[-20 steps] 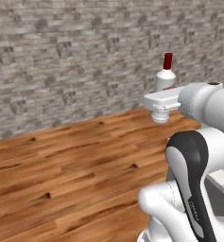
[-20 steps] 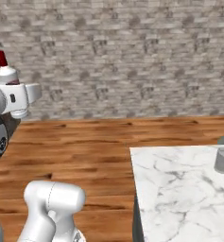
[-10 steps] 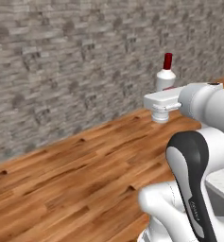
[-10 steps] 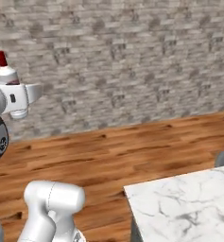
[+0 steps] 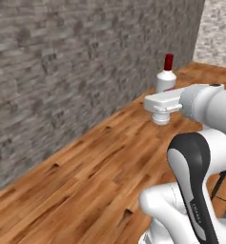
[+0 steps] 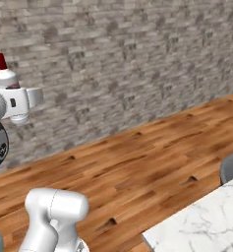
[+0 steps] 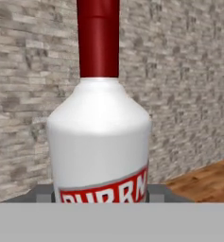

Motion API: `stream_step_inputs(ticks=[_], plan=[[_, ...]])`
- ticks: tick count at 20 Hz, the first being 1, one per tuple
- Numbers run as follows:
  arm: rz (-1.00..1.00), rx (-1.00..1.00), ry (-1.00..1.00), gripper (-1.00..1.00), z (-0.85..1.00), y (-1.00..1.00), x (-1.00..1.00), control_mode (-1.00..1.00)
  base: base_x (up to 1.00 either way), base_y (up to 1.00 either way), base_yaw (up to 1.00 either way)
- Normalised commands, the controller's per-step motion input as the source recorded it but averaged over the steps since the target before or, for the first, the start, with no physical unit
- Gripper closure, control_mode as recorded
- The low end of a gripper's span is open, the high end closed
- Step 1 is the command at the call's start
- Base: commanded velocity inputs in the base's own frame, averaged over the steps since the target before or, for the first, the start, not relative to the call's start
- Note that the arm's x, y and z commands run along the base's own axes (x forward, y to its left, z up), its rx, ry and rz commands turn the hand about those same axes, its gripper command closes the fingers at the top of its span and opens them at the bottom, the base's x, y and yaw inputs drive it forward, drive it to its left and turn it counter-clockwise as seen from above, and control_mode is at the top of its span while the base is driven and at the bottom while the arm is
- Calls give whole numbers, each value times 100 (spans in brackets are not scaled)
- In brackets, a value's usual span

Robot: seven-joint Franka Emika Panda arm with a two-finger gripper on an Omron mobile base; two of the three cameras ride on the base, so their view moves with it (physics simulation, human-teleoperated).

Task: There is a bowl on the dining counter. Grab a lemon wedge from the fridge and place it in the bowl. Then get the liquor bottle and glass cup from the cabinet and place them next to the bowl.

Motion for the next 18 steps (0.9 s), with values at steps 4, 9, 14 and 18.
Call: stream_step_inputs(ticks=[4,9,14,18], plan=[[0,0,0,100,0,0,0,100,66,24,-57],[0,0,0,100,0,0,0,100,59,21,-61],[0,0,0,100,0,0,0,100,58,20,-65],[0,0,0,100,0,0,0,100,55,21,-67]])
